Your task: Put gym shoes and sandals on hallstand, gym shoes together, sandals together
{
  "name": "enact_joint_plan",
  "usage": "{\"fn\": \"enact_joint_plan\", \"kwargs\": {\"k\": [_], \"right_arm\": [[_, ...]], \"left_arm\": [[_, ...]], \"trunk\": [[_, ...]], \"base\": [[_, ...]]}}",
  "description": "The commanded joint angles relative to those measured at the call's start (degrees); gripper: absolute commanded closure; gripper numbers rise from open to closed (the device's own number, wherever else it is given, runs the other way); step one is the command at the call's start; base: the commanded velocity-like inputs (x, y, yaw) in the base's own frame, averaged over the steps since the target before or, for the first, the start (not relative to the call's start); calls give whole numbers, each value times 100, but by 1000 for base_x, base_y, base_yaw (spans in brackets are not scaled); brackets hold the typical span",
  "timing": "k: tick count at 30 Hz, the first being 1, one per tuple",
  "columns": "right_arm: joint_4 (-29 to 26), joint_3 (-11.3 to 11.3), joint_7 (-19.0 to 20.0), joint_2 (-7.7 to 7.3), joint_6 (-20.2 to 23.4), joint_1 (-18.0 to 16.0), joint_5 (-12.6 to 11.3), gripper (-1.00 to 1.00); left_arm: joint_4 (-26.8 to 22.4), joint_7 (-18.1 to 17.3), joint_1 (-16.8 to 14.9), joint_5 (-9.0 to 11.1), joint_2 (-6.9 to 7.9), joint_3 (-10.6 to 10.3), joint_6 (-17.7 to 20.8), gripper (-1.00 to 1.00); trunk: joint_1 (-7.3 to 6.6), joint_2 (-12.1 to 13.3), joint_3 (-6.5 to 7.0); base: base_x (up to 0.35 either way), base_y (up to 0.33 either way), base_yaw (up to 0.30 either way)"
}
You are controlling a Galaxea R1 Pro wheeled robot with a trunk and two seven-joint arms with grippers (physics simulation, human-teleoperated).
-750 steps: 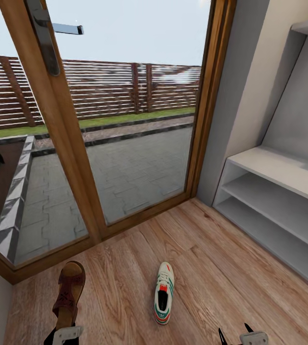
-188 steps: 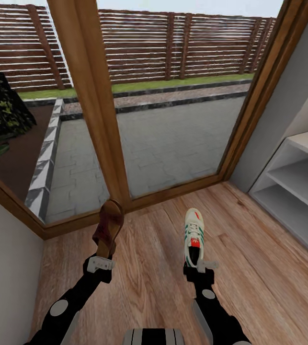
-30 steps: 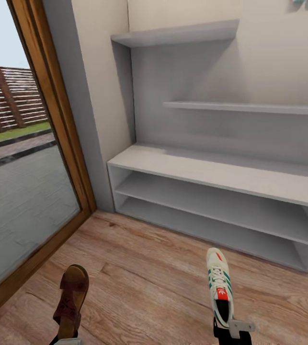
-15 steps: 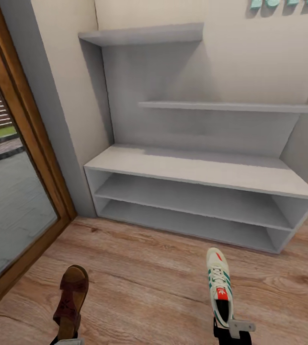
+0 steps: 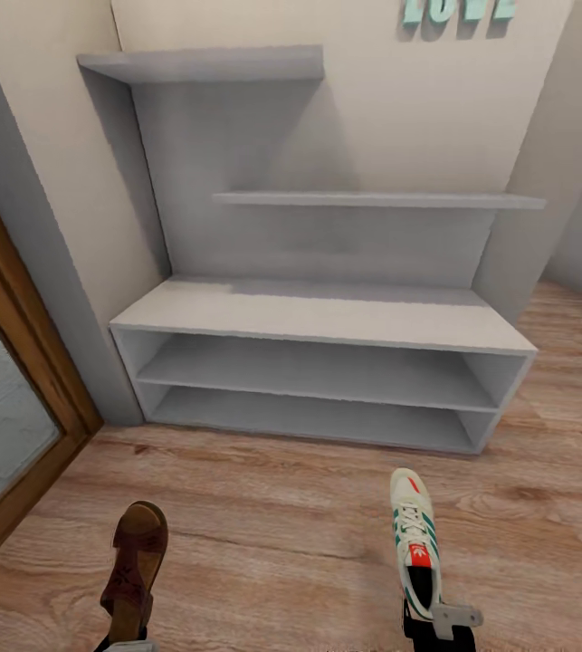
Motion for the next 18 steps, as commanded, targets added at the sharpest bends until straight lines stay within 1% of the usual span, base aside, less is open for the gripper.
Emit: {"fn": "enact_joint_plan", "kwargs": {"k": [1,12,18], "right_arm": [[5,15,-49,0,-4,-5,43,100],[2,15,-52,4,-4,-5,43,100],[-3,2,-49,-3,4,-5,46,100]], "left_arm": [[-7,-33,3,5,-1,11,-4,100],[-7,-33,1,5,-1,11,-4,100],[-7,-32,2,-2,-1,11,-4,100]], "trunk": [[-1,-2,-4],[-1,-2,-4],[-1,-2,-4]], "base": [[0,0,-282],[0,0,-277],[0,0,-69]]}}
